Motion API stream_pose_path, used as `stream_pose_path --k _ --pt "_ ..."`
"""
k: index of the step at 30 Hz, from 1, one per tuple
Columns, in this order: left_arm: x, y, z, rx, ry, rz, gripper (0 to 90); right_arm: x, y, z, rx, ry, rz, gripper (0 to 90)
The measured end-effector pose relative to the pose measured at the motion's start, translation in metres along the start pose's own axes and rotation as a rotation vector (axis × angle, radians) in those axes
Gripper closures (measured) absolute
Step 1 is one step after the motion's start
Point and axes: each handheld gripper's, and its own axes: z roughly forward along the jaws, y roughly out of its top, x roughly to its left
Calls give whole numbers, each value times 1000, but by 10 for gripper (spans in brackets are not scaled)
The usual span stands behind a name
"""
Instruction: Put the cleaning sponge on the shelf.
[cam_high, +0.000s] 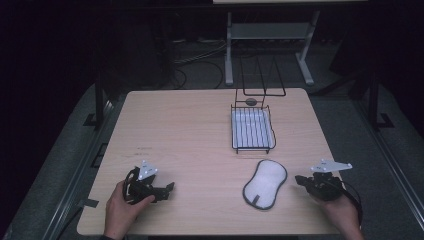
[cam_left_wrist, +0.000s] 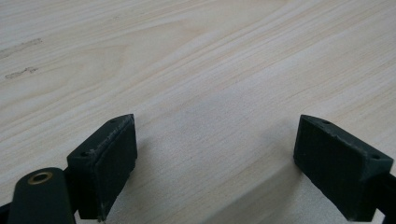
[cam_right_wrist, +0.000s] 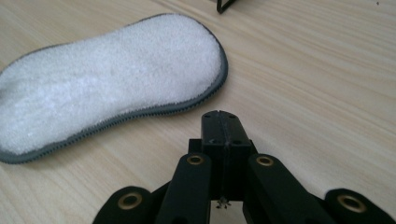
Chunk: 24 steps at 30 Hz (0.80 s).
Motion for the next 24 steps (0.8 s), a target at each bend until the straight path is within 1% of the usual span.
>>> stream_pose_path --k 4,8,9,15,16,24 --pt "0 0 0 0 0 0 126 -1 5 1 -9 9 4 897" --pt "0 0 0 0 0 0 126 -3 12 3 -10 7 -3 897" --pt "0 0 0 0 0 0 126 -3 14 4 -8 10 7 897" --pt "0 0 0 0 0 0 126 -6 25 8 -25 16 21 897" --pt "0 0 0 0 0 0 127 -6 26 10 -24 22 21 897" --pt "0 0 0 0 0 0 127 -6 37 24 -10 21 15 897"
